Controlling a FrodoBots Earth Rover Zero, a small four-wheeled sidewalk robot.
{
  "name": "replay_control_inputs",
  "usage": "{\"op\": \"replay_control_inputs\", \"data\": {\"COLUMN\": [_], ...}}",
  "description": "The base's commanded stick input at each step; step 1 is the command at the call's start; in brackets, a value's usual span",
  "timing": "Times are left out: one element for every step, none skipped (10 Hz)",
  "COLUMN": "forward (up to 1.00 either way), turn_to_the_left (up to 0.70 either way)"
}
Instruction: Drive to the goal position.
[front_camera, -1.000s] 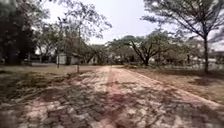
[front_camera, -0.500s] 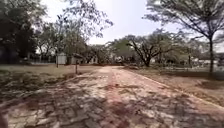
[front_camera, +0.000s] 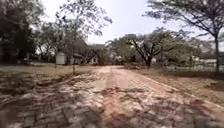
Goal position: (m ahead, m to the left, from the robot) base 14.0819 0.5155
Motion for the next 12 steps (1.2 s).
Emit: {"op": "replay_control_inputs", "data": {"forward": [0.70,0.70,0.70,0.70,0.70,0.70,0.70,0.70,0.70,0.70,0.70,0.70], "turn_to_the_left": [0.00,0.00,0.00,0.00,0.00,0.00,0.00,0.00,0.00,0.00,0.00,0.00]}}
